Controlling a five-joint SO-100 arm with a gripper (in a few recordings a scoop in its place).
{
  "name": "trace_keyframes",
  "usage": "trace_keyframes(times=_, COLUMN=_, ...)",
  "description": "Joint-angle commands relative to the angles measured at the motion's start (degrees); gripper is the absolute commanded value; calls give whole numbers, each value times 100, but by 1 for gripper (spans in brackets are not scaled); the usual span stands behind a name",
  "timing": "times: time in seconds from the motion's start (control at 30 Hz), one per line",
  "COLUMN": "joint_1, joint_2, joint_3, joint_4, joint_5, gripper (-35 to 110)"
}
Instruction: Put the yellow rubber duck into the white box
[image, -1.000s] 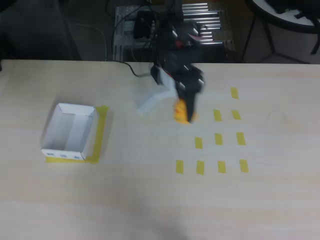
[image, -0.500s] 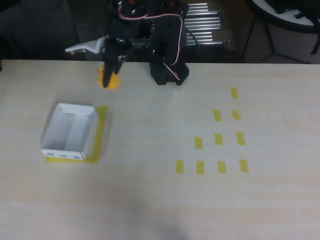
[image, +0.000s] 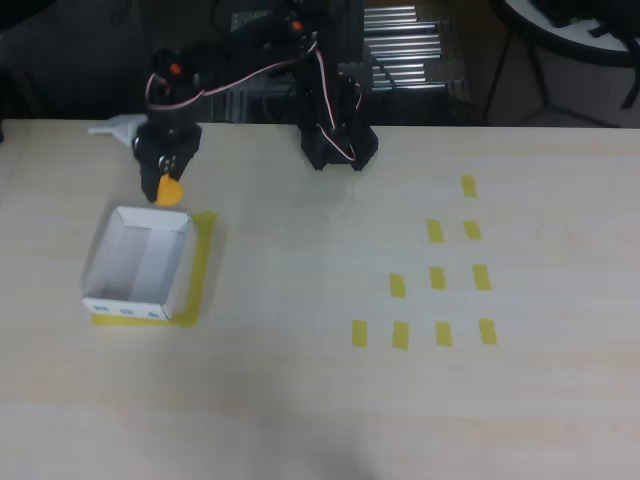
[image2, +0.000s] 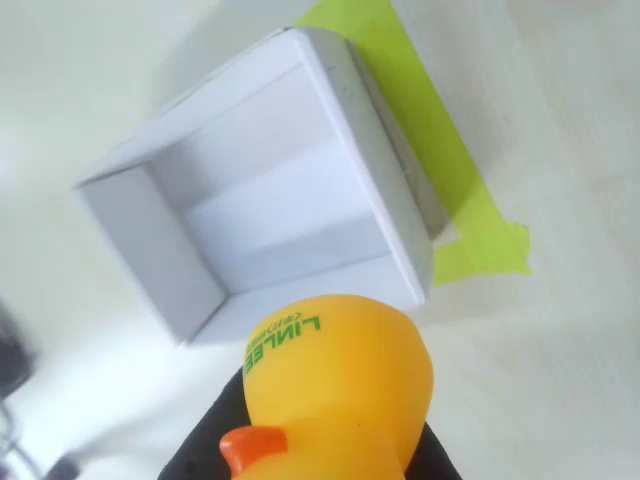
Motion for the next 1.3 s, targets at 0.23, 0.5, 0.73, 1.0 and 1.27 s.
trace_keyframes(times=0.23, joint_1=-264, joint_2=-967, joint_3=-1872, joint_4=-44, joint_5=0, gripper=0)
trace_keyframes(times=0.5, joint_1=-439, joint_2=-1740, joint_3=-2522, joint_4=-360, joint_5=141, gripper=0)
trace_keyframes(times=0.73, joint_1=-475, joint_2=-2224, joint_3=-2856, joint_4=-422, joint_5=123, gripper=0)
trace_keyframes(times=1.0, joint_1=-501, joint_2=-2514, joint_3=-2848, joint_4=-378, joint_5=62, gripper=16)
trace_keyframes(times=1.27, joint_1=-439, joint_2=-2663, joint_3=-2733, joint_4=-360, joint_5=-9, gripper=25)
